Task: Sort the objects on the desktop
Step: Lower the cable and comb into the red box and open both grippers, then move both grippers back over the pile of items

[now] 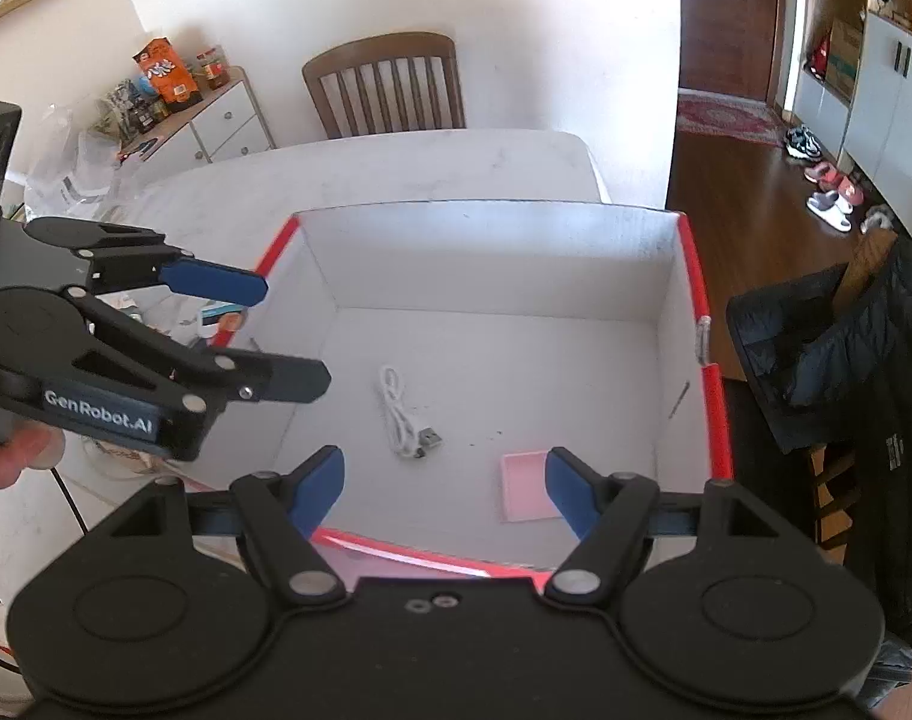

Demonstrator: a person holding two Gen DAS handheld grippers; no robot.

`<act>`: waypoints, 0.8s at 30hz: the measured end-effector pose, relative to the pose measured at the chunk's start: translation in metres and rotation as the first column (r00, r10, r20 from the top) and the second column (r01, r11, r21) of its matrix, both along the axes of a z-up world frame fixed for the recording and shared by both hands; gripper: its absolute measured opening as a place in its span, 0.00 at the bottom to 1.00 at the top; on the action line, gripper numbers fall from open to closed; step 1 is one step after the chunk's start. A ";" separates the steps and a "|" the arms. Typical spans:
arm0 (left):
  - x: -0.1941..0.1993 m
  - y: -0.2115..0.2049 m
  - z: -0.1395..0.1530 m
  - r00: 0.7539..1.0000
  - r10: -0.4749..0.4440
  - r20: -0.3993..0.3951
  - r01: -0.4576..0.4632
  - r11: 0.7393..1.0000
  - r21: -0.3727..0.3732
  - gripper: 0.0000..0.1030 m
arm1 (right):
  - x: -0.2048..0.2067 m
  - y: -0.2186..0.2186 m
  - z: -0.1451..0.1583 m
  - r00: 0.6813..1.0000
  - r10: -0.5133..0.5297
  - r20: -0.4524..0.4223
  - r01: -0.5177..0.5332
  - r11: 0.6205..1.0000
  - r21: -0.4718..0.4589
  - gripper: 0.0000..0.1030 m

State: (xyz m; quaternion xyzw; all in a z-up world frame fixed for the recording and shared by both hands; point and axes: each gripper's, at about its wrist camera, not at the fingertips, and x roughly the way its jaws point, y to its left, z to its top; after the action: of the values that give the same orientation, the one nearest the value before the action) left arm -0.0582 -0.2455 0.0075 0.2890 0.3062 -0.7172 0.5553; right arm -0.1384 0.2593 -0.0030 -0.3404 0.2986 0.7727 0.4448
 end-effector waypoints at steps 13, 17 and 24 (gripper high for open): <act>0.036 0.051 0.007 0.999 -0.020 -0.037 0.018 0.999 -0.051 0.81 | -0.043 -0.038 0.009 0.999 -0.031 -0.013 0.031 0.999 0.042 0.82; 0.055 0.067 0.008 0.998 -0.031 -0.046 0.028 0.997 -0.065 0.81 | -0.059 -0.047 0.010 0.999 -0.047 -0.023 0.048 0.998 0.047 0.84; 0.094 0.094 0.007 0.998 -0.031 -0.050 0.026 0.995 -0.092 0.83 | -0.093 -0.062 0.009 0.997 -0.068 -0.040 0.070 0.996 0.050 0.87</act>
State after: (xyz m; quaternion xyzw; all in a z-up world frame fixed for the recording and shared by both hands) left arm 0.0354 -0.1515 0.0141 0.2491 0.2833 -0.7454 0.5496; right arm -0.2315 0.1970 0.0062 -0.3036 0.2986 0.7706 0.4742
